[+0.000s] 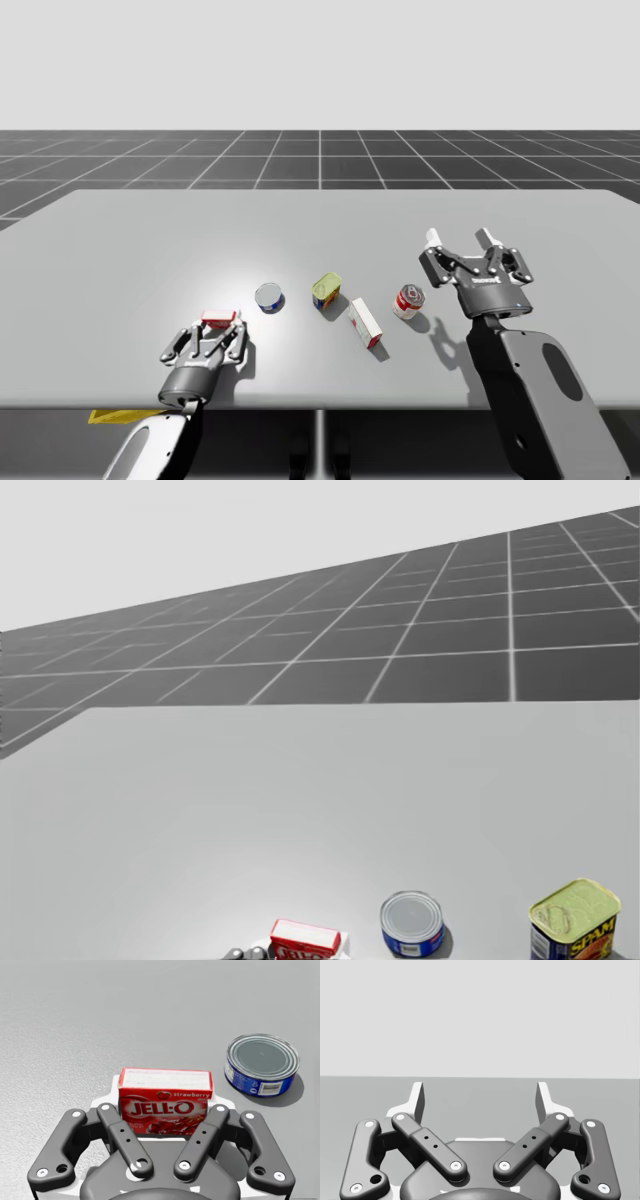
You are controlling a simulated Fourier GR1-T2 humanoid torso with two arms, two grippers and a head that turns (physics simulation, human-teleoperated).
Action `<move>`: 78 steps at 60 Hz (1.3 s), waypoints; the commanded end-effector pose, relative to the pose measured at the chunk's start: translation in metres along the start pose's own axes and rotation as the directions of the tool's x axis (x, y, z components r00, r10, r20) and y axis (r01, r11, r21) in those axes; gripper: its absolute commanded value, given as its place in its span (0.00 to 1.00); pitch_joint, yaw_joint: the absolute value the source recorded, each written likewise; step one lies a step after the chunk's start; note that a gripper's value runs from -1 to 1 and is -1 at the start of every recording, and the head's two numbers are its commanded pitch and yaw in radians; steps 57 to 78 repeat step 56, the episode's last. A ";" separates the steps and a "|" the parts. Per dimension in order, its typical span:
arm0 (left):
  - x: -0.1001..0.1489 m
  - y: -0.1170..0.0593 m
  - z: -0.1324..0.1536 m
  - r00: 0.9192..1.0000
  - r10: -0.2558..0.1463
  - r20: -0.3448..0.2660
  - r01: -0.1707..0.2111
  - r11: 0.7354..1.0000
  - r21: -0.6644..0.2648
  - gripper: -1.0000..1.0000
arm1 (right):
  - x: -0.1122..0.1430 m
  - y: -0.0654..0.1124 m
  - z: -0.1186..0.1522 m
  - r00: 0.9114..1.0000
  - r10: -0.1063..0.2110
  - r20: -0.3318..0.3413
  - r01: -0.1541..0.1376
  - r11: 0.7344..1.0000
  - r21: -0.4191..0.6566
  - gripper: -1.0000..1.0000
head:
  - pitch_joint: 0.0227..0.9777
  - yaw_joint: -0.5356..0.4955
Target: Lift the gelatin box off the table.
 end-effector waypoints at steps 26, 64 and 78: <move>0.081 -0.017 0.004 0.985 -0.152 0.082 0.164 0.970 -0.177 0.99 | 0.002 -0.007 -0.001 1.000 -0.019 0.009 0.019 1.000 0.022 0.00 | 0.46 0.89; 0.189 -0.009 0.009 0.918 -0.201 0.342 0.247 0.964 -0.095 1.00 | -0.005 -0.013 -0.002 0.996 0.075 0.038 -0.076 0.996 0.040 0.00 | 0.44 0.88; 0.189 -0.009 0.009 0.918 -0.201 0.342 0.247 0.964 -0.095 1.00 | -0.005 -0.013 -0.002 0.996 0.075 0.038 -0.076 0.996 0.040 0.00 | 0.44 0.88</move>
